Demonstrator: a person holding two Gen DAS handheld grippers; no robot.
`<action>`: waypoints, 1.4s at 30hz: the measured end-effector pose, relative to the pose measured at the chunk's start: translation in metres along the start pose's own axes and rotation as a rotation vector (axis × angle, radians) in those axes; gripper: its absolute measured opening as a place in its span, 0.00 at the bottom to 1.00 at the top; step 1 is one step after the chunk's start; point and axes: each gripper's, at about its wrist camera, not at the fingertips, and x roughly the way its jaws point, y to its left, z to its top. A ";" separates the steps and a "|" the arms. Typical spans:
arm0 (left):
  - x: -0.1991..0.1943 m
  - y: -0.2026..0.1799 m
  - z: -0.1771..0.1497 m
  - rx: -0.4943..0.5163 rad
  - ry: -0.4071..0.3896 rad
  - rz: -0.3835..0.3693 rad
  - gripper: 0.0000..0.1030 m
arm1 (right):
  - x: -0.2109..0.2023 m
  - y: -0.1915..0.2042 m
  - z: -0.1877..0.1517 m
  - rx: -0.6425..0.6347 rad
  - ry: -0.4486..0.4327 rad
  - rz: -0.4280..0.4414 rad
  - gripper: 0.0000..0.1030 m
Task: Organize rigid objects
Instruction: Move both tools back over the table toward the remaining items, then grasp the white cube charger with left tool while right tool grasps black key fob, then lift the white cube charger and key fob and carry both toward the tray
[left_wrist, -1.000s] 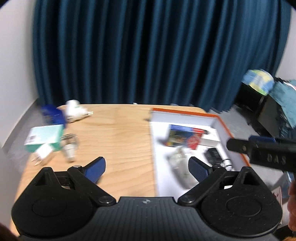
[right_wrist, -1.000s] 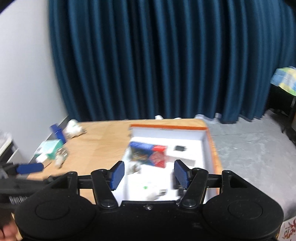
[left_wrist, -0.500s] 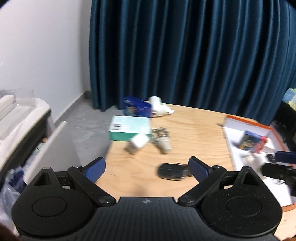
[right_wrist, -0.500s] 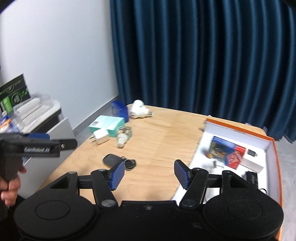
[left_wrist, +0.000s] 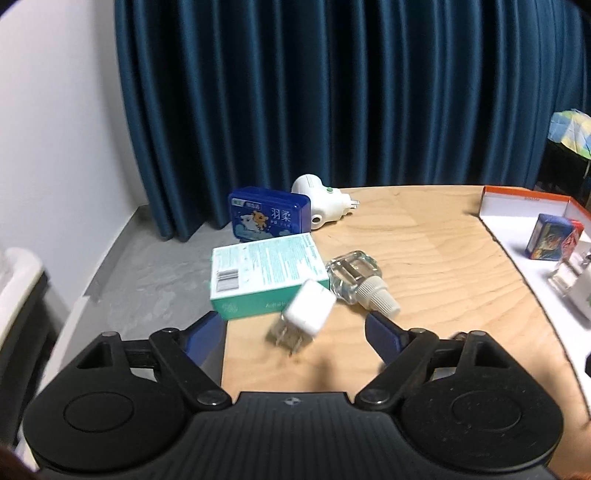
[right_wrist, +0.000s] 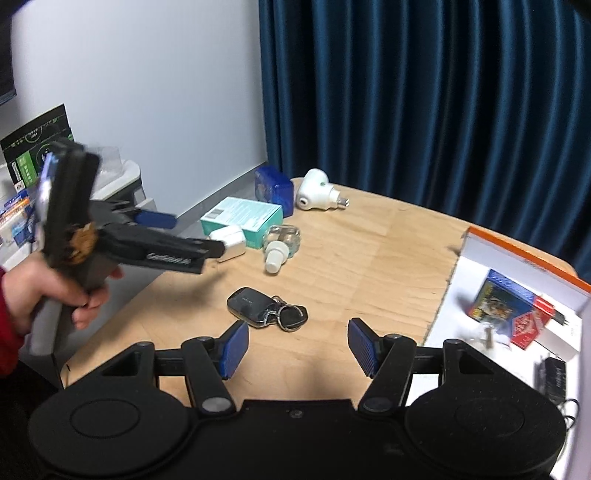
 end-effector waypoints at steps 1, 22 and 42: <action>0.006 0.001 0.000 0.009 0.003 -0.013 0.83 | 0.005 -0.001 0.001 0.002 0.006 0.006 0.70; 0.028 0.035 0.011 -0.115 0.066 -0.192 0.28 | 0.103 0.020 0.029 -0.347 0.114 0.309 0.63; -0.028 0.001 0.033 -0.113 -0.055 -0.122 0.28 | 0.039 -0.003 0.026 -0.121 -0.044 0.140 0.21</action>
